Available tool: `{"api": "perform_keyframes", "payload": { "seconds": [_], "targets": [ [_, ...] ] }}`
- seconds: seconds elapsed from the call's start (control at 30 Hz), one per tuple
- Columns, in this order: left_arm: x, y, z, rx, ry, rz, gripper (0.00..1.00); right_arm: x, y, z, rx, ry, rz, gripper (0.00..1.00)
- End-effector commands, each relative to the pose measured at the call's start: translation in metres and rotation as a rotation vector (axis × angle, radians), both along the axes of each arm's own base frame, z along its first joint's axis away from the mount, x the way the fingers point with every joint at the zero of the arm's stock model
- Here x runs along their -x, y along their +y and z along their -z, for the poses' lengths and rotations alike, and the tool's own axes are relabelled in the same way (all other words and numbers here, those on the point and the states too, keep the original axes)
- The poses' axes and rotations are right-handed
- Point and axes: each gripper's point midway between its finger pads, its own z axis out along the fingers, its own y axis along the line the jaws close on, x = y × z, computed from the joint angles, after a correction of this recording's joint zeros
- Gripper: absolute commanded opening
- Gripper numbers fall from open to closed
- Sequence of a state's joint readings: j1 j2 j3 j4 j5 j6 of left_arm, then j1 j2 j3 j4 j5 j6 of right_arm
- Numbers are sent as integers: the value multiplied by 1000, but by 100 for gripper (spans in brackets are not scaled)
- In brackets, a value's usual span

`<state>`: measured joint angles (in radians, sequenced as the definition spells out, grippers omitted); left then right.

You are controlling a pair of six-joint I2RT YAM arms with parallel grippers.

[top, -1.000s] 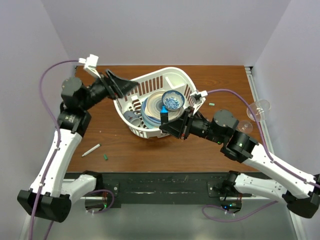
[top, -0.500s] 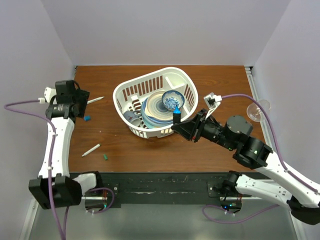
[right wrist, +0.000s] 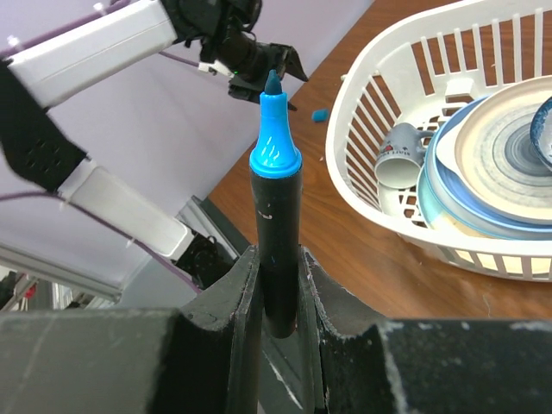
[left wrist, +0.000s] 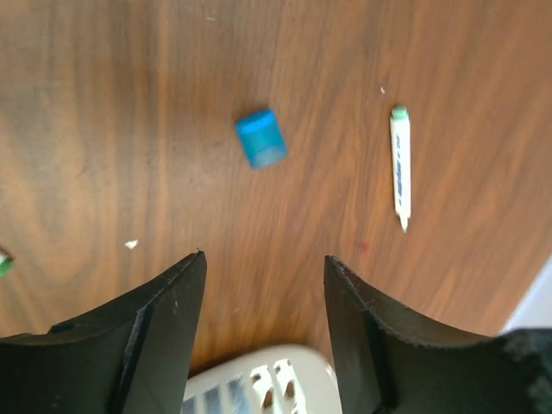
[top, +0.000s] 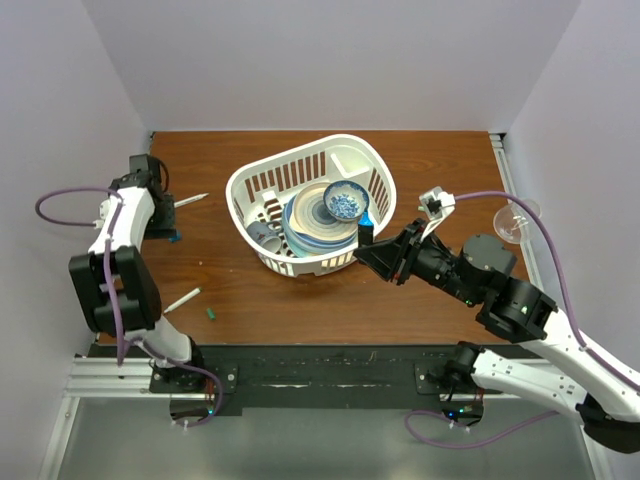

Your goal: Insert the pens into the pen caps

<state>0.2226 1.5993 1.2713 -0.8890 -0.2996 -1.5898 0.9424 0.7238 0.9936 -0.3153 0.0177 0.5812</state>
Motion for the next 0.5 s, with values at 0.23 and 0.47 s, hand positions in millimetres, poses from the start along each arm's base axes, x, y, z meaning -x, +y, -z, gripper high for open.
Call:
{"api": "perform_keyframes", "payload": {
  "seconds": [0.23,0.47],
  "targets": [
    [-11,17,54,46,95,-127,60,-14,1,-14,19,-65,45,0],
    [-17,32,63,8,123,-169,60,-18,-3,-4,46,-65,76,0]
  ]
}}
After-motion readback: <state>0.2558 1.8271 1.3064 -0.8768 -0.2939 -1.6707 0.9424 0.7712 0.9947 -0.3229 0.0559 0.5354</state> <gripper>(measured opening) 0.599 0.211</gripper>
